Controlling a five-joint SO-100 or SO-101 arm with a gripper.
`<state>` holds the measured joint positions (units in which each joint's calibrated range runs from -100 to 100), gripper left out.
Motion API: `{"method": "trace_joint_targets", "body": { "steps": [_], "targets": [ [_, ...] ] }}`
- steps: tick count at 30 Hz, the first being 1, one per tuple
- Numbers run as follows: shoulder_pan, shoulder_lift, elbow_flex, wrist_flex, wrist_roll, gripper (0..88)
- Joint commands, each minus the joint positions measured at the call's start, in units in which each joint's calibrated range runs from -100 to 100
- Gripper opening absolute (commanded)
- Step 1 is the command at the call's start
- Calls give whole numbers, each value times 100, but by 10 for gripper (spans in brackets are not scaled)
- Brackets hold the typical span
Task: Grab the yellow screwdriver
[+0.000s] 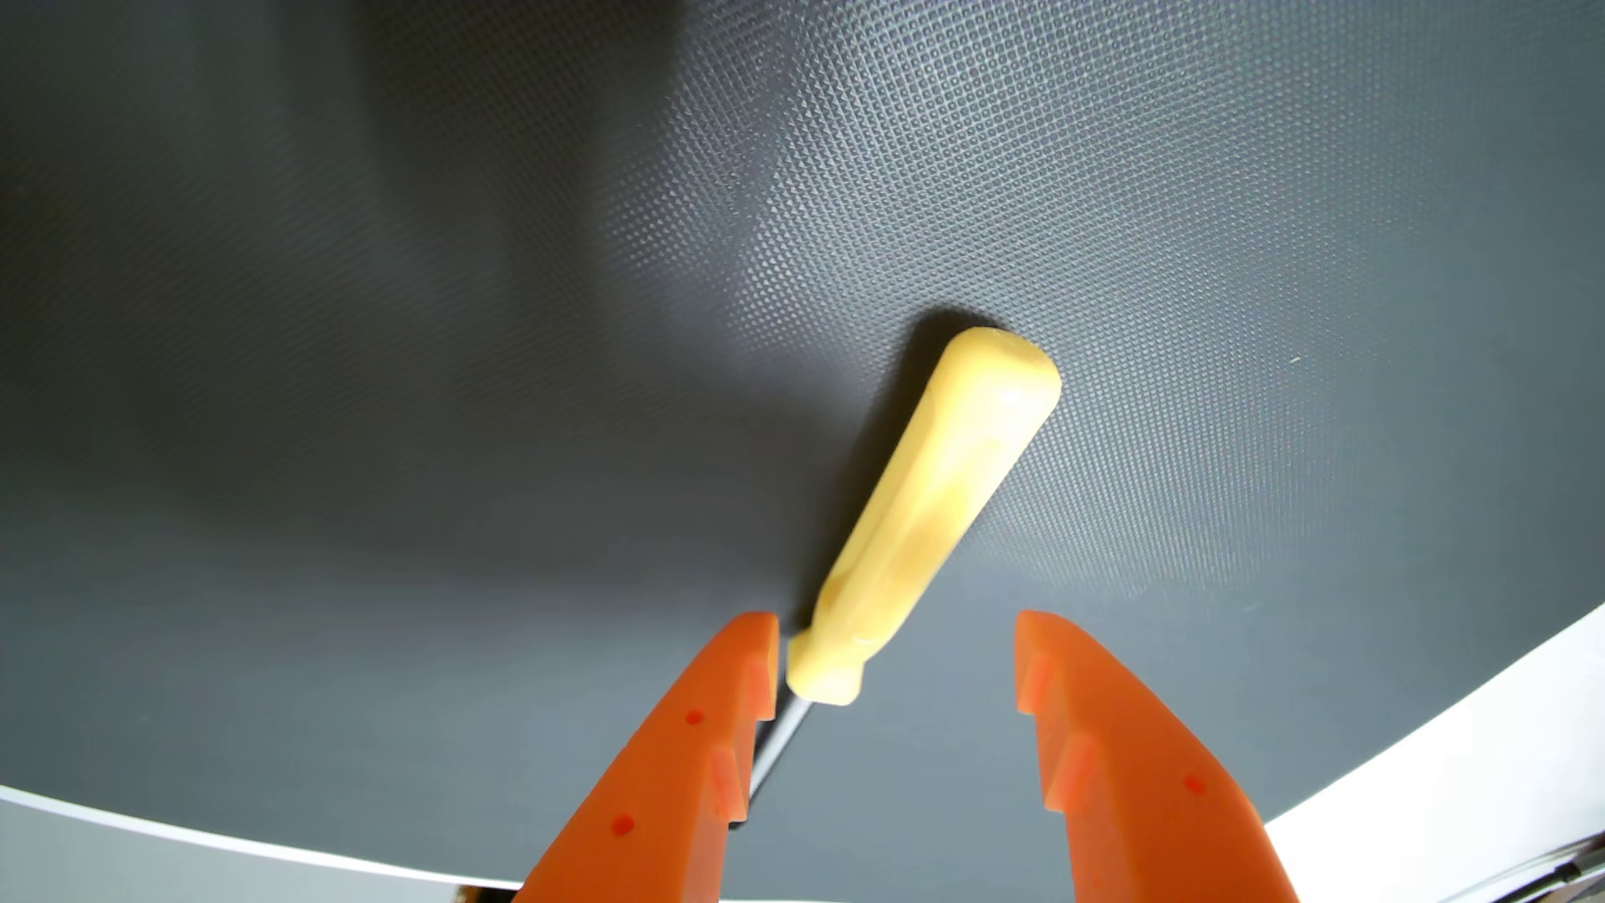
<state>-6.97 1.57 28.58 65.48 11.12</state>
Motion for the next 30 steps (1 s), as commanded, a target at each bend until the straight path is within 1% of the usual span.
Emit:
{"method": "trace_joint_targets", "body": {
  "steps": [1, 6, 11, 15, 30],
  "targets": [
    [7, 204, -431, 17, 16, 167],
    [98, 552, -620, -27, -26, 167],
    [364, 603, -674, -27, -47, 162],
    [564, 595, -674, -27, -245, 166],
    [522, 637, -566, -35, -240, 161]
  ]
}}
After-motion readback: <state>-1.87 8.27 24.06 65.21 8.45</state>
